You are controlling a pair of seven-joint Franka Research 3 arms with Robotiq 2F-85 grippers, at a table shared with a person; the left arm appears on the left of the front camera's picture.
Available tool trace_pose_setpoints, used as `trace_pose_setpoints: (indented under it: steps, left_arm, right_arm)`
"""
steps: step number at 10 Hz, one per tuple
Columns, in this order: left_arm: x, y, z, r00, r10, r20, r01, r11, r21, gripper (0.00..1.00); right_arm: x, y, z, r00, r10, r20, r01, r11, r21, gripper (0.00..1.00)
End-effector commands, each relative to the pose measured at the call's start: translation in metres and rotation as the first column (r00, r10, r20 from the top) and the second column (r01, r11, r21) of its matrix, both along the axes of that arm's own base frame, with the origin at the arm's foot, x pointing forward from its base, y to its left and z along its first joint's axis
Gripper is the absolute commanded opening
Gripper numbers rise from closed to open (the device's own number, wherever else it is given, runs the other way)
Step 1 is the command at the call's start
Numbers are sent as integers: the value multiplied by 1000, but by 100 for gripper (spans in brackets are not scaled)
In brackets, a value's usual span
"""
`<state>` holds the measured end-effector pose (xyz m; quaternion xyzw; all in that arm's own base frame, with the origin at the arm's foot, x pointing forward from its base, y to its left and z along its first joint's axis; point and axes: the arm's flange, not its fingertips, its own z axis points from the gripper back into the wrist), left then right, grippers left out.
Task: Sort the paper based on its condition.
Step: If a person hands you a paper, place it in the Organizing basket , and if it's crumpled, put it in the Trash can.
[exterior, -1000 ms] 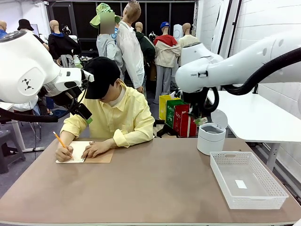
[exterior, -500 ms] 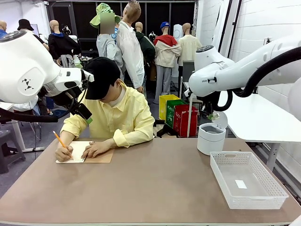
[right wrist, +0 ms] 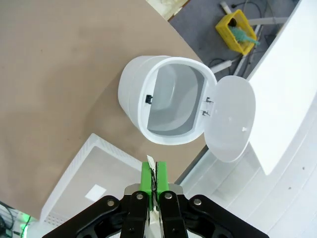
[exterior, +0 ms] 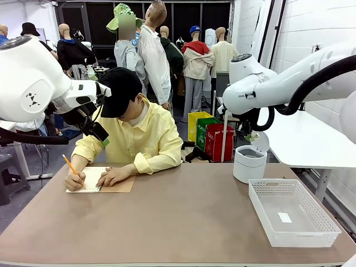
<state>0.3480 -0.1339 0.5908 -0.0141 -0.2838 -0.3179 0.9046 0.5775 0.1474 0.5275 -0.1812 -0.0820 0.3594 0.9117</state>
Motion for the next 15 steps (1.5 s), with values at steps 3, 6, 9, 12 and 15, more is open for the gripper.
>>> trace_pose_setpoints:
  steps: [3, 6, 9, 12, 15]
  left_arm:
    - [0, 1, 1, 1000, 5, -1, -5, 1000, -1, 100]
    - [0, 1, 1, 1000, 5, -1, -5, 1000, -1, 100]
    - [0, 1, 1, 1000, 5, -1, -5, 1000, -1, 100]
    - [0, 1, 1, 1000, 5, -1, -5, 1000, -1, 100]
    - [0, 1, 1, 1000, 5, -1, -5, 1000, -1, 100]
  right_arm:
    - [36, 20, -42, 995, 41, 95, -25, 985, -171, 0]
    - [49, 23, -60, 995, 71, 72, -55, 978, -201, 0]
    - [56, 17, -72, 997, 61, 40, -52, 978, -200, 0]
    - [66, 11, -84, 998, 61, 19, -55, 974, -220, 0]
    - [72, -1, -98, 999, 35, -3, -35, 978, -208, 0]
